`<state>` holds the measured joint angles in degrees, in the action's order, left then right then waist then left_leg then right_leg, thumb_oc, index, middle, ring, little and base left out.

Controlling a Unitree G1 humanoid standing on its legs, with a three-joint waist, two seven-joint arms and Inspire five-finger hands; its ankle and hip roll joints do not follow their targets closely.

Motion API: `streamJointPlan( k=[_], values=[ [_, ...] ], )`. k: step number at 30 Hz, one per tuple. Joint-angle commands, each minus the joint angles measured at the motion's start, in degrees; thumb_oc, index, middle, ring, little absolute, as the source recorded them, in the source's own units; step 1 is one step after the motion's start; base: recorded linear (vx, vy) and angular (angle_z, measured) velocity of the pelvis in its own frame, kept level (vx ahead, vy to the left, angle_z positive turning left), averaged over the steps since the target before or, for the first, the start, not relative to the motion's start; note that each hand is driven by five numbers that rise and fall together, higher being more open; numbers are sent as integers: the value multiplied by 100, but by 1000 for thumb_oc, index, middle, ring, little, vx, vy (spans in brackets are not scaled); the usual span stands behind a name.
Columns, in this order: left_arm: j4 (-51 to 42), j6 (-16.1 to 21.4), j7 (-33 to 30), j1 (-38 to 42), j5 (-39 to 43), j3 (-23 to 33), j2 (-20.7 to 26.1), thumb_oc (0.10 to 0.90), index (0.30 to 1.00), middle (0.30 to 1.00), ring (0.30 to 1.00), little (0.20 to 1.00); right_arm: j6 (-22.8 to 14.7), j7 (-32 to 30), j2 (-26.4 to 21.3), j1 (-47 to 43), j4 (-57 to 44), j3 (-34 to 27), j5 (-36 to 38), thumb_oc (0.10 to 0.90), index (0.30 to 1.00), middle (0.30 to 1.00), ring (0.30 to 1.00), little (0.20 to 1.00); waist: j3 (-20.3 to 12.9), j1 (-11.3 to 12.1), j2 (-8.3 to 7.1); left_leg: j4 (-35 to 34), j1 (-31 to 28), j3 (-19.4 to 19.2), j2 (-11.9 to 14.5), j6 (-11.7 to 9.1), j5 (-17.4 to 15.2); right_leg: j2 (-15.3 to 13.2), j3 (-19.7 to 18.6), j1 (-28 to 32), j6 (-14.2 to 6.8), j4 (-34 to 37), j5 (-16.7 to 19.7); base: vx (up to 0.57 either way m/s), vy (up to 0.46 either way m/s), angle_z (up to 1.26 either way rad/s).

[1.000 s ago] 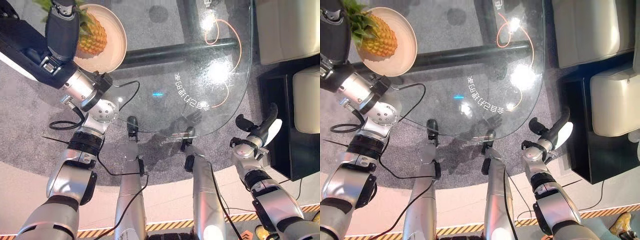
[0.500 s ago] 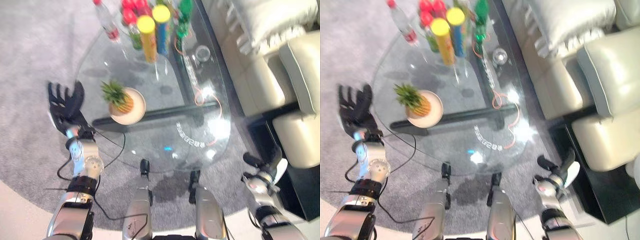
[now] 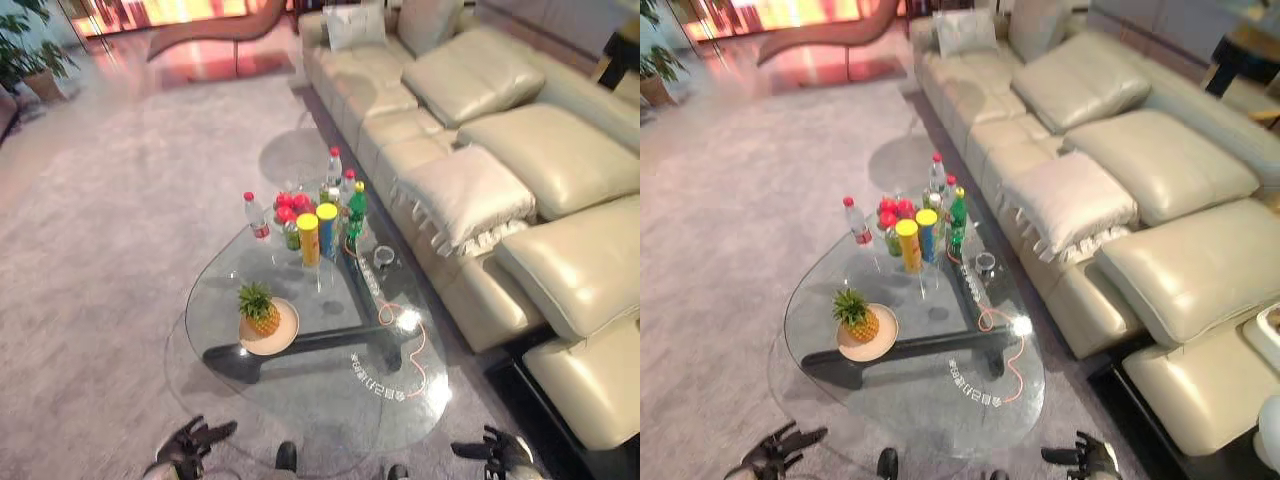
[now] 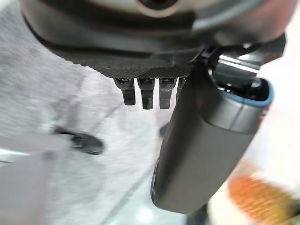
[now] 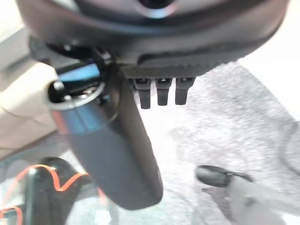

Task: Pick up the fruit to the plate

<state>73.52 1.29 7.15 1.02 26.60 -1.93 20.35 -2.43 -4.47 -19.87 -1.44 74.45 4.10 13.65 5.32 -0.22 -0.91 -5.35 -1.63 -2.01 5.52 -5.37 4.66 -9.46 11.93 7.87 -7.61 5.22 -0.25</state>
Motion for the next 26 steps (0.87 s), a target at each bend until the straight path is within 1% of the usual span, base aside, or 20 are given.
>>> streamJointPlan(
  k=[1,4,8,13,16,26],
  values=[
    [268,48,227,446,-713,-114,47,800,900,900,900,900,184,30,-125,-110,285,-5,-198,800,900,900,900,900,22,14,150,35,-311,-150,27,-35,-372,-92,-127,-156,-121,-249,159,52,28,-9],
    [381,-130,273,399,-803,-191,-39,800,900,900,900,900,418,65,-90,-115,473,-34,-256,800,900,900,900,900,-18,-3,176,35,-382,-201,39,-27,-434,-108,-91,-101,-131,-239,123,47,32,-8],
    [480,-301,309,373,-1000,-291,-106,800,900,900,900,900,597,117,-24,-160,658,15,-388,800,900,900,900,900,-63,-21,210,35,-445,-239,31,-4,-490,-126,-92,-57,-137,-213,110,32,33,-7],
    [506,-363,422,365,-1188,-411,-192,800,900,900,900,900,677,168,84,-202,675,202,-570,800,900,900,900,900,-127,-56,242,35,-495,-283,27,10,-530,-145,-123,-21,-145,-167,119,32,28,-4],
    [487,-409,490,392,-1166,-512,-248,800,900,900,900,900,678,197,118,-236,665,305,-631,800,900,900,900,900,-143,-75,256,35,-510,-301,28,7,-540,-153,-144,-8,-150,-137,133,0,0,0],
    [419,-339,479,431,-1036,-672,-353,800,900,900,900,900,788,103,169,-309,587,485,-635,800,900,900,900,900,-149,-92,278,35,-524,-355,58,-13,-541,-181,-119,-3,-153,-91,151,0,1,-1]
  ],
)
